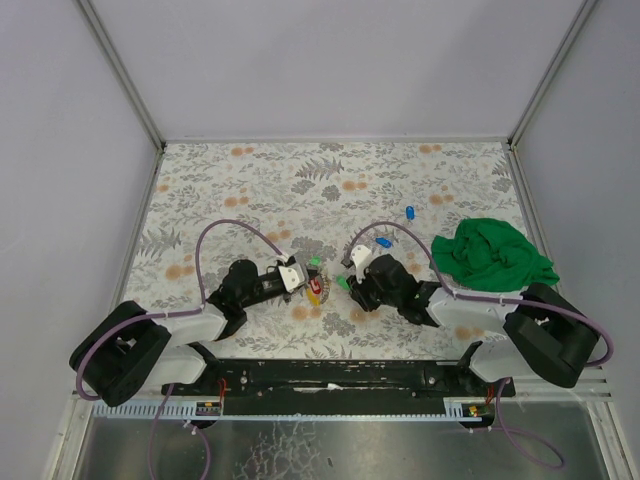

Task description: Put the keys on the keyring

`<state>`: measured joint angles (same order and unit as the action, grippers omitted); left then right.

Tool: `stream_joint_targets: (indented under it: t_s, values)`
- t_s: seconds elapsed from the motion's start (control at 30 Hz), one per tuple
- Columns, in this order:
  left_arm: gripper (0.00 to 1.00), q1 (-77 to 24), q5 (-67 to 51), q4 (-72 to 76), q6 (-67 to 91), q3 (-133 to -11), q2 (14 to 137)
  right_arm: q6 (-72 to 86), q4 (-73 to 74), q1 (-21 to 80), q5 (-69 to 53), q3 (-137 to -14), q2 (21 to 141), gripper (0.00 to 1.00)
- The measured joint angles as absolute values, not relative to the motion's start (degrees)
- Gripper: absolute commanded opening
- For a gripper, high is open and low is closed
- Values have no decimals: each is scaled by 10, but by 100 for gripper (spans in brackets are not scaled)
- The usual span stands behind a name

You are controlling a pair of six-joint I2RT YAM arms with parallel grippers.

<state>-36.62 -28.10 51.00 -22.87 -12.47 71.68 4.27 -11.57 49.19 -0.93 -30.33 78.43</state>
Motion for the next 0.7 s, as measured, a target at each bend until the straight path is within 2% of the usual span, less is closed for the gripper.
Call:
stream_joint_targets:
  t_s: [0.23, 0.4, 0.7]
  values:
    - [0, -366, -281, 515, -227, -121, 716, 24, -328, 506, 15, -178, 767, 36]
    - [0, -366, -281, 517, -227, -121, 716, 15, -424, 507, 36, -132, 766, 37]
    - [0, -366, -281, 519, -227, -120, 716, 7, -533, 507, 40, -123, 815, 27]
